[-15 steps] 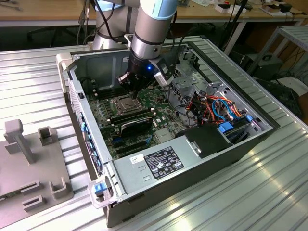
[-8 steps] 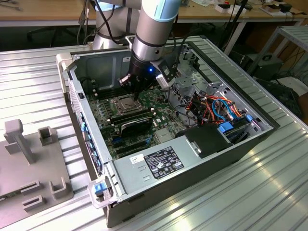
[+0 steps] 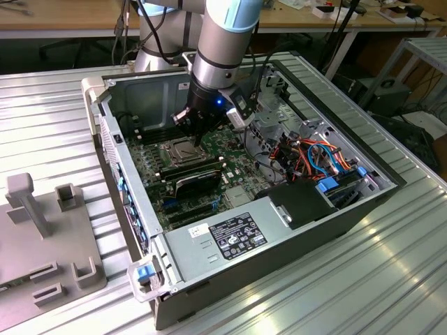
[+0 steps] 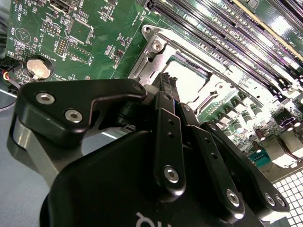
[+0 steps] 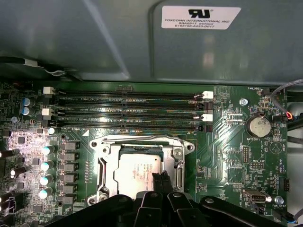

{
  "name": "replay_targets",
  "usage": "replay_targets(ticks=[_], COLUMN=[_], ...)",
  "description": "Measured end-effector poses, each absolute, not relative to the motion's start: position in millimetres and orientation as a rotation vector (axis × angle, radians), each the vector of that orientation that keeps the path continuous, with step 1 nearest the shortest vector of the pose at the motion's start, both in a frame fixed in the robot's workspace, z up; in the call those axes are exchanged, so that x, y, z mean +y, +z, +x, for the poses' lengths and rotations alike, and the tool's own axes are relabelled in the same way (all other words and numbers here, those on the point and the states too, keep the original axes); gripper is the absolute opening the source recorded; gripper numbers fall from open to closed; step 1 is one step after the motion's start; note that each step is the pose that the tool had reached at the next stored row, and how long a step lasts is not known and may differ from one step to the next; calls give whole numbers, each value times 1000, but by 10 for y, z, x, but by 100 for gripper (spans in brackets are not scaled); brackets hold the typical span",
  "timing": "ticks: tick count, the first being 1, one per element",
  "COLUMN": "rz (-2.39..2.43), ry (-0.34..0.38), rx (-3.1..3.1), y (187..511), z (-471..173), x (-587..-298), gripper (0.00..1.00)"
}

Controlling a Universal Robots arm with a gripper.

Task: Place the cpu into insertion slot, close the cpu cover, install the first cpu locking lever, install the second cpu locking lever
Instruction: 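Install the second cpu locking lever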

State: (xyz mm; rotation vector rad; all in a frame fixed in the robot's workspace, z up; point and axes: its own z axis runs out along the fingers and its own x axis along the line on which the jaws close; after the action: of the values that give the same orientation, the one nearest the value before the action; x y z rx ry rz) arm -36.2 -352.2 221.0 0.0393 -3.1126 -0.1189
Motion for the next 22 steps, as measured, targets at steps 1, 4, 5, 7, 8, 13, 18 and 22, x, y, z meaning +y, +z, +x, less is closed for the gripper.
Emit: replay_targets(ticks=[1, 4, 5, 7, 8, 13, 18, 22], rz=[39, 39, 39, 39, 39, 39, 39, 39], ry=[-119, -119, -119, -119, -118, -113, -111, -109], rx=[-3113, -3113, -3113, -3113, -3113, -3113, -3113, -3113], y=[2210, 2210, 2210, 2225, 2242, 2257, 2257, 2257], z=[-362, -362, -362, -362, -362, -351, -291, -252], x=[-3522, -3522, -3523, -3523, -3523, -3555, -3616, -3711], gripper=[11, 11, 11, 11, 11, 11, 11, 11])
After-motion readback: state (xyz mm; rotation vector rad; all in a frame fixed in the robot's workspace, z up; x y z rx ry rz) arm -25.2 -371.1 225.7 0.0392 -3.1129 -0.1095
